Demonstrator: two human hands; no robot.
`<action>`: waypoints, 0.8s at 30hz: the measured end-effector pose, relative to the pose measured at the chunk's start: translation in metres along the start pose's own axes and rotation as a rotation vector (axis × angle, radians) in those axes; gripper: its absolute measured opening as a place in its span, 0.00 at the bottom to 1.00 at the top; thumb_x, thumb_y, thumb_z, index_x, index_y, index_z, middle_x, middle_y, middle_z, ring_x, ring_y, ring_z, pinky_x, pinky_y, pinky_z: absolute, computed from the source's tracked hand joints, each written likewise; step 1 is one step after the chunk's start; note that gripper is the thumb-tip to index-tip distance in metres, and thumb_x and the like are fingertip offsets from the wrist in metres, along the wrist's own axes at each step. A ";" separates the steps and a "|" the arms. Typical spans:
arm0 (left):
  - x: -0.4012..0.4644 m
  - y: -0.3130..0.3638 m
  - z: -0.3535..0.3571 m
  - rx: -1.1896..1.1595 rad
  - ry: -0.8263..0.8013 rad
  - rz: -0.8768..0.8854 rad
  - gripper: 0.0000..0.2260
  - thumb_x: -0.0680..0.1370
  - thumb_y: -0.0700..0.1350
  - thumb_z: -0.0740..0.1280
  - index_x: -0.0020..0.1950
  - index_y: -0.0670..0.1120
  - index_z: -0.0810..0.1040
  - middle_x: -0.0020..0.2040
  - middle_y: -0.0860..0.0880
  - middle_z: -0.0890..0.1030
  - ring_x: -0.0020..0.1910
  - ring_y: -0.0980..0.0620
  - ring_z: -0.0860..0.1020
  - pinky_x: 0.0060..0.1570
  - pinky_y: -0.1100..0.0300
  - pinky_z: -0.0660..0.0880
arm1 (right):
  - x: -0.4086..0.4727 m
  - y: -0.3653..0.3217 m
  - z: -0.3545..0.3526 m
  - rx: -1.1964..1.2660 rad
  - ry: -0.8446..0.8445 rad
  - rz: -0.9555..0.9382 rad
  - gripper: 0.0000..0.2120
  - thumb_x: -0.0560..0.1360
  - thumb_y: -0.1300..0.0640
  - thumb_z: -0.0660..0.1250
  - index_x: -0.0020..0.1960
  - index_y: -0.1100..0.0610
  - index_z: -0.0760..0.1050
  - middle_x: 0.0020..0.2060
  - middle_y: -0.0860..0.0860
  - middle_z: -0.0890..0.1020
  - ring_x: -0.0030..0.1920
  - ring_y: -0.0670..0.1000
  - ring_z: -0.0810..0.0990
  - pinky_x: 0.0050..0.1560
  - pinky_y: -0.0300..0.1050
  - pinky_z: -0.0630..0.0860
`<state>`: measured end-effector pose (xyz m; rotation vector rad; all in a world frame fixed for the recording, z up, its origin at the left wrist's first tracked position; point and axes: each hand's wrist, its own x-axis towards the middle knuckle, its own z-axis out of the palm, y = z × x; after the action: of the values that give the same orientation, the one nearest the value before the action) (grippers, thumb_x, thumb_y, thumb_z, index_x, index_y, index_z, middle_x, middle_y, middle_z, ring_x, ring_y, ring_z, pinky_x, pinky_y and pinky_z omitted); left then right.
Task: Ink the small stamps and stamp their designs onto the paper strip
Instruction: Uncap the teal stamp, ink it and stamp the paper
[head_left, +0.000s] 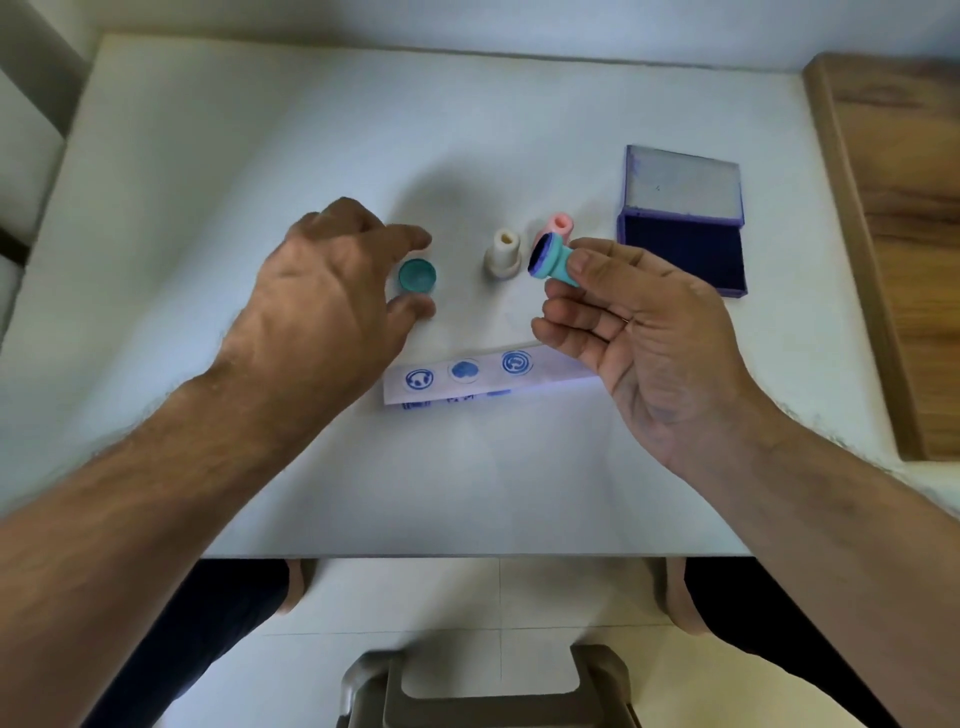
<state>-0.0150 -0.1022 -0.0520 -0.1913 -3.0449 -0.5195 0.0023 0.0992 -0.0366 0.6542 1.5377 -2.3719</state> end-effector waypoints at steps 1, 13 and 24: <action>0.000 0.000 0.002 0.016 -0.006 0.019 0.17 0.75 0.50 0.71 0.64 0.51 0.79 0.55 0.44 0.79 0.51 0.41 0.78 0.51 0.52 0.74 | 0.000 0.000 0.000 0.003 -0.007 0.002 0.03 0.73 0.65 0.69 0.46 0.61 0.79 0.37 0.58 0.81 0.33 0.52 0.81 0.40 0.46 0.82; 0.003 0.019 -0.015 -0.362 -0.059 -0.237 0.08 0.69 0.50 0.72 0.47 0.57 0.82 0.38 0.58 0.82 0.37 0.62 0.80 0.33 0.80 0.69 | 0.006 0.007 -0.004 -0.135 -0.017 0.032 0.09 0.75 0.68 0.66 0.53 0.60 0.81 0.41 0.57 0.85 0.36 0.50 0.82 0.42 0.47 0.83; 0.006 0.026 -0.017 -1.033 -0.058 -0.354 0.06 0.67 0.43 0.76 0.41 0.52 0.85 0.38 0.49 0.82 0.40 0.44 0.83 0.51 0.47 0.81 | 0.005 0.008 -0.006 -0.169 -0.041 0.029 0.11 0.73 0.71 0.67 0.49 0.58 0.81 0.46 0.59 0.85 0.41 0.55 0.84 0.44 0.49 0.83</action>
<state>-0.0175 -0.0830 -0.0267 0.3176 -2.5214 -2.0622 0.0026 0.1017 -0.0475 0.5819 1.6764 -2.1901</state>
